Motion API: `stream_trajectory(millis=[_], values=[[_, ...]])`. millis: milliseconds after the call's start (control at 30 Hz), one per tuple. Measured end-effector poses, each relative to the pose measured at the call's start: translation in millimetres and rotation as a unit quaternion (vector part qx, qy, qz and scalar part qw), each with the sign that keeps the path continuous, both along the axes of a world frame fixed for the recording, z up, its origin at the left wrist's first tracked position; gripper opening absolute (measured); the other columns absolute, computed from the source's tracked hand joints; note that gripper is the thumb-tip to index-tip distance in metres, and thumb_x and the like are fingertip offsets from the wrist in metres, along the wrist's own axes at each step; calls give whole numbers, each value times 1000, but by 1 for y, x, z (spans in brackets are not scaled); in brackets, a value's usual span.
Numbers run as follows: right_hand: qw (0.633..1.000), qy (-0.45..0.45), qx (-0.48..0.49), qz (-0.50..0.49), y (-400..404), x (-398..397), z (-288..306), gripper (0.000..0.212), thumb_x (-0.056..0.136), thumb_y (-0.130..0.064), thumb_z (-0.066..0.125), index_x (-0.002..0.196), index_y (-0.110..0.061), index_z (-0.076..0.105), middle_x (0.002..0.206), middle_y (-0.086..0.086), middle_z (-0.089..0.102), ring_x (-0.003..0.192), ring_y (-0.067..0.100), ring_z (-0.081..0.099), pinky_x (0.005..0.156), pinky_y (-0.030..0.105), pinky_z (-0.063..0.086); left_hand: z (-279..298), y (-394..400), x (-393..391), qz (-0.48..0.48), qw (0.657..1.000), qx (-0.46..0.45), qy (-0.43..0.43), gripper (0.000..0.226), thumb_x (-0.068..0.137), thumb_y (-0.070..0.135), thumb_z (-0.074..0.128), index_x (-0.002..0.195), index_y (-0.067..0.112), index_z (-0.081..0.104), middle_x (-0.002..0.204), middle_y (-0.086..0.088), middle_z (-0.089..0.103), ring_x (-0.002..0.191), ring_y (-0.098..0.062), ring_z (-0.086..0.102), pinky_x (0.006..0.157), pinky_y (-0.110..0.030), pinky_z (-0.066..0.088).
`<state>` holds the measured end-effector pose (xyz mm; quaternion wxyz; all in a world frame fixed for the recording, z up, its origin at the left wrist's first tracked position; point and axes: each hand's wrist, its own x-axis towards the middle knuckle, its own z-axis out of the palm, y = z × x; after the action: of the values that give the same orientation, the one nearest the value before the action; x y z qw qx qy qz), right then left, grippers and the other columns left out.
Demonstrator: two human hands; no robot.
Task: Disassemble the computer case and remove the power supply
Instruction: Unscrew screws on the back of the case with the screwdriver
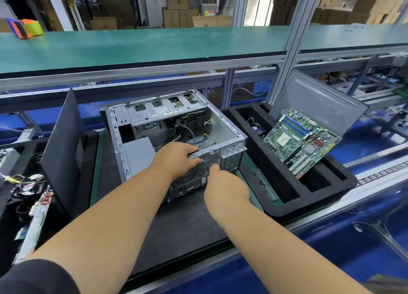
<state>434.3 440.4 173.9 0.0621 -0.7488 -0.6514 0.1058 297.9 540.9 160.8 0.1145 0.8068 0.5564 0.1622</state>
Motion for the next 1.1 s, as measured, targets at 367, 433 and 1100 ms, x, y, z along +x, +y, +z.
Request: stream_trajectory(millis=[367, 433, 1100], values=[[747, 605, -214, -173, 5, 32, 4, 35, 100, -36, 52, 91, -4, 63, 68, 9, 65, 43, 10, 44, 43, 20, 39, -3, 2, 0, 7, 1000, 13, -6, 33, 84, 54, 62, 114, 41, 66, 104, 14, 70, 100, -15, 62, 70, -26, 44], [643, 697, -251, -195, 4, 39, 1, 39, 102, -32, 48, 89, -1, 65, 70, 11, 69, 42, 8, 48, 41, 18, 42, -3, 2, 0, 7, 1000, 13, -4, 34, 84, 54, 62, 115, 41, 66, 105, 14, 69, 99, -15, 61, 68, -25, 41], [1000, -12, 2, -10, 1, 9, 6, 21, 96, -19, 50, 116, -14, 53, 114, 7, 64, 103, 29, 64, 66, 30, 38, -1, 2, 0, 9, 1000, -9, -9, 33, 86, 53, 61, 116, 40, 66, 102, 15, 69, 88, -11, 57, 65, -25, 39]])
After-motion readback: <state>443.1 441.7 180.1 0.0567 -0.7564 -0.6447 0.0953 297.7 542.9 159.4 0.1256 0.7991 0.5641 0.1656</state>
